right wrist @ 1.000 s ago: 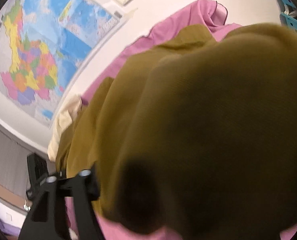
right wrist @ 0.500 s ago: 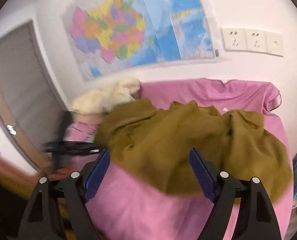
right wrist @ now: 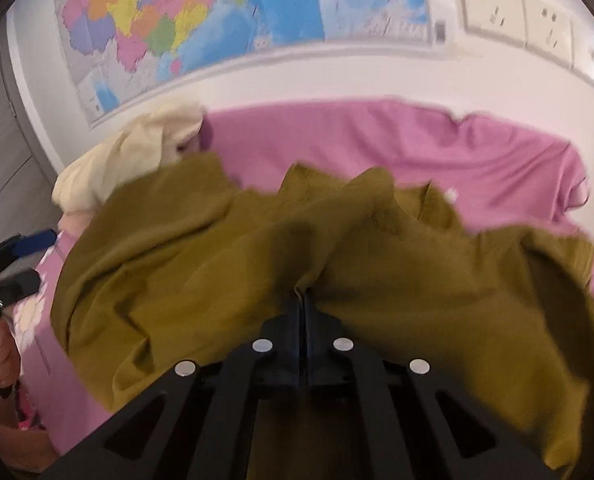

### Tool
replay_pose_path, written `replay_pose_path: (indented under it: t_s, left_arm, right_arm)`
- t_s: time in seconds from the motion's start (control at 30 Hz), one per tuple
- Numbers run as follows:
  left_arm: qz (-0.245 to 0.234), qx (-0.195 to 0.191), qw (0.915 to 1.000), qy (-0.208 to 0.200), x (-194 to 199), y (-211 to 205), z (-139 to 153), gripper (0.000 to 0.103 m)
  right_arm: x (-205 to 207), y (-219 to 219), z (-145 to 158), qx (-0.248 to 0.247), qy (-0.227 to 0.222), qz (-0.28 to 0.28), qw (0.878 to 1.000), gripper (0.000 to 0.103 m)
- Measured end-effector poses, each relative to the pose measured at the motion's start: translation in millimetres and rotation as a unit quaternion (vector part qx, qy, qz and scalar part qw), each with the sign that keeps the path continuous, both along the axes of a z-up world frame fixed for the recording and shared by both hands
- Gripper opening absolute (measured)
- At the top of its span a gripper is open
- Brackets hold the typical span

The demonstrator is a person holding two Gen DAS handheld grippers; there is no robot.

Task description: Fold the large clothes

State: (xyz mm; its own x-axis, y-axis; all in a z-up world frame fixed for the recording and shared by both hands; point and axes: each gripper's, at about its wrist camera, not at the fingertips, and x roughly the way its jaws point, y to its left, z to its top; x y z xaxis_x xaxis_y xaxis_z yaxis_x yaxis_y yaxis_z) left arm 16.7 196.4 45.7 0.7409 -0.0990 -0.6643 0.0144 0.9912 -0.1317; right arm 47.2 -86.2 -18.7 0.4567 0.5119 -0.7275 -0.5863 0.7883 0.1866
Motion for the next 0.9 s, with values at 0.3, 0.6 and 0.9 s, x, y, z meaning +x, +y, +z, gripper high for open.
replay_pose_path:
  t_s: [0.3, 0.6, 0.9]
  left_arm:
    - [-0.002, 0.013, 0.9979, 0.063, 57.1, -12.3, -30.1, 0.089]
    - [0.022, 0.022, 0.9949, 0.096, 69.8, -4.5, -49.7, 0.083]
    - [0.042, -0.007, 0.9957, 0.082, 77.5, 3.4, -38.4, 0.04]
  right_arm:
    - [32.8, 14.8, -33.6, -0.041, 0.085, 0.017, 0.995, 0.006]
    - [52.3, -5.1, 32.2, 0.027, 0.073, 0.005, 0.997, 0.064]
    - [97.0, 44.5, -8.5, -0.032, 0.073, -0.016, 0.997, 0.003]
